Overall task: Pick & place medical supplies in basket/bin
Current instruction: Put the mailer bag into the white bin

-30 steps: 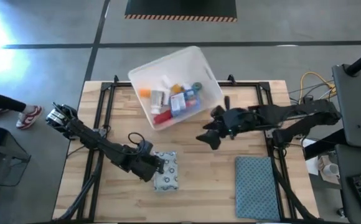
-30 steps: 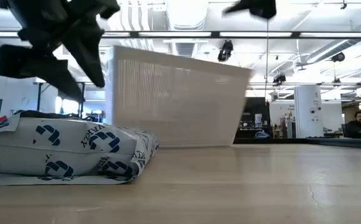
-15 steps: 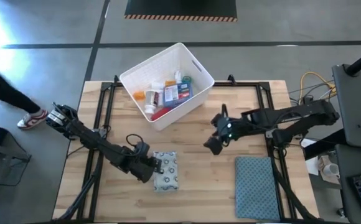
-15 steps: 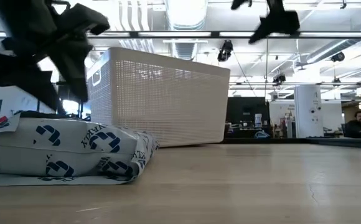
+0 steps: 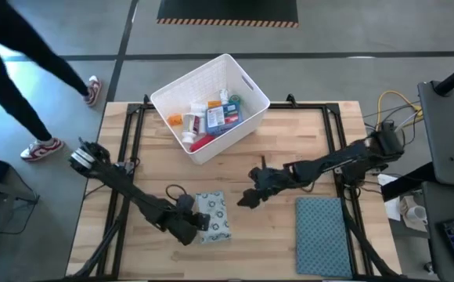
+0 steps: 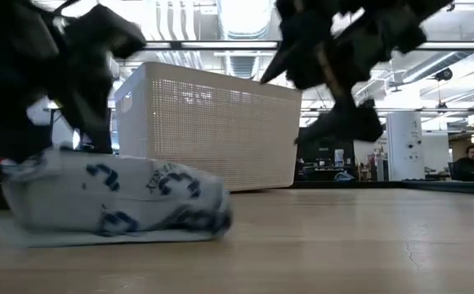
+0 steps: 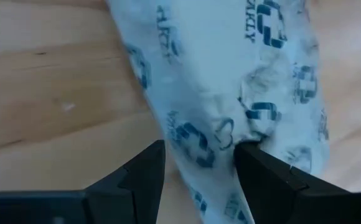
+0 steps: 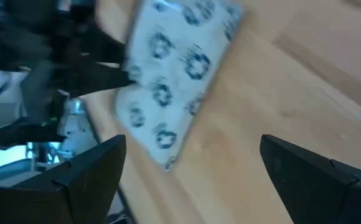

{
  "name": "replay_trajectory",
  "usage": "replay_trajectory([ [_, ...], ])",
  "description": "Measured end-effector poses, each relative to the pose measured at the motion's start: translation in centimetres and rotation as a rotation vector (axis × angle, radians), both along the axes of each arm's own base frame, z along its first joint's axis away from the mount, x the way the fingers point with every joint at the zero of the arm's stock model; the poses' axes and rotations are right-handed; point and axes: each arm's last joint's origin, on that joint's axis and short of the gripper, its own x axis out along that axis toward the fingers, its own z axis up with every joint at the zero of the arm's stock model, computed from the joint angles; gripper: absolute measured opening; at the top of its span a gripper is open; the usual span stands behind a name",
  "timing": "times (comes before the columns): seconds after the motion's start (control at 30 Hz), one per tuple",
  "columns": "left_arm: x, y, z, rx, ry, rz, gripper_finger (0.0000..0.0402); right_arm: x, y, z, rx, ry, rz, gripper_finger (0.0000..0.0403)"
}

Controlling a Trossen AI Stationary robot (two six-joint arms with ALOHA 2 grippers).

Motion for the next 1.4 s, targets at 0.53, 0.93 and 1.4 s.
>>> replay_trajectory([
  [0.53, 3.3, -1.1, -2.9, 0.080, -0.119, 0.096, 0.0175, 4.3, 1.6, -4.3, 0.021, 0.044, 0.158, 0.0359],
  [0.93, 3.7, -0.7, -3.4, 0.156, -0.160, 0.112, 0.0175, 6.2, 2.3, -7.0, 0.022, 0.090, 0.300, 0.0359],
  [1.4, 3.8, -0.6, -3.1, 0.182, -0.177, 0.091, 0.0175, 6.4, 2.3, -0.6, -0.158, -0.210, 0.399, 0.0337],
])
